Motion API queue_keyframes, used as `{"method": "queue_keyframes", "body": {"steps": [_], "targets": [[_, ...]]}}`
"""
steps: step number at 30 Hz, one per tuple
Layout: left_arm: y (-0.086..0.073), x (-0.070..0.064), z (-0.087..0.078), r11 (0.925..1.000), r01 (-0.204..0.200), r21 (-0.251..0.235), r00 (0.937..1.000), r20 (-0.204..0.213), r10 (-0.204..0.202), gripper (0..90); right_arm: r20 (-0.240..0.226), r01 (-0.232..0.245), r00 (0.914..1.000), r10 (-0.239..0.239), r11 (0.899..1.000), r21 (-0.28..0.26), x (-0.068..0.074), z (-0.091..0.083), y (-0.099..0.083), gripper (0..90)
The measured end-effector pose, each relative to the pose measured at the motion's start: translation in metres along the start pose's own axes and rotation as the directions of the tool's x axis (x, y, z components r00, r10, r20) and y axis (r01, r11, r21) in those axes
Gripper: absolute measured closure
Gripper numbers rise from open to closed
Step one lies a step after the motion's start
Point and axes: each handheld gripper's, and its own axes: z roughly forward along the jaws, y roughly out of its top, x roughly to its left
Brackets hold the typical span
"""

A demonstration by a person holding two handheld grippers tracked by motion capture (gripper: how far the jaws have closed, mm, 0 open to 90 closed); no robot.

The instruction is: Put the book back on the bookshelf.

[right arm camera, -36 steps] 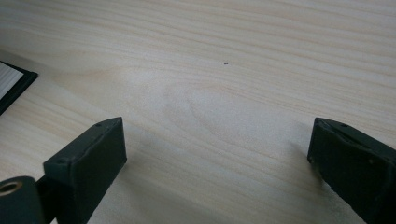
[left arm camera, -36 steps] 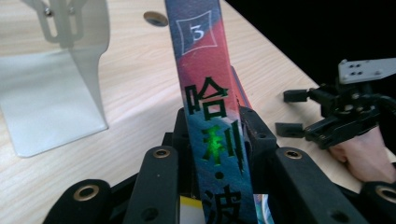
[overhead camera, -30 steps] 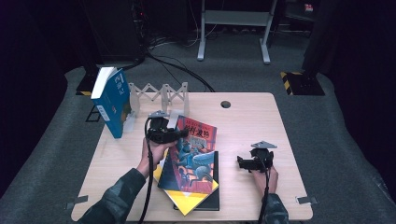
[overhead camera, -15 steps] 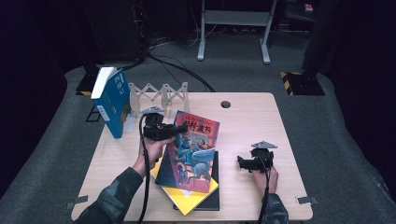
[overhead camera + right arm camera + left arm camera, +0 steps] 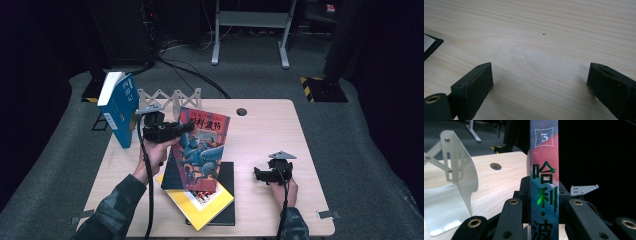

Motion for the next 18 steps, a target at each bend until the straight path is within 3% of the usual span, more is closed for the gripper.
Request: {"method": "queue_keyframes", "body": {"steps": [13, 18], "targets": [[0.012, 0.010, -0.020, 0.9988, -0.020, -0.044, 0.9978, -0.064, 0.018, 74.5, 0.007, 0.003, 1.0000, -0.003, 1.000, 0.005, 0.001, 0.000, 0.000, 5.9], [0.017, 0.015, -0.031, 0.9972, -0.028, -0.069, 0.9936, -0.112, 0.020, 74.5, 0.008, 0.004, 1.0000, -0.004, 1.000, 0.001, 0.001, 0.000, 0.000, 5.9]]}}
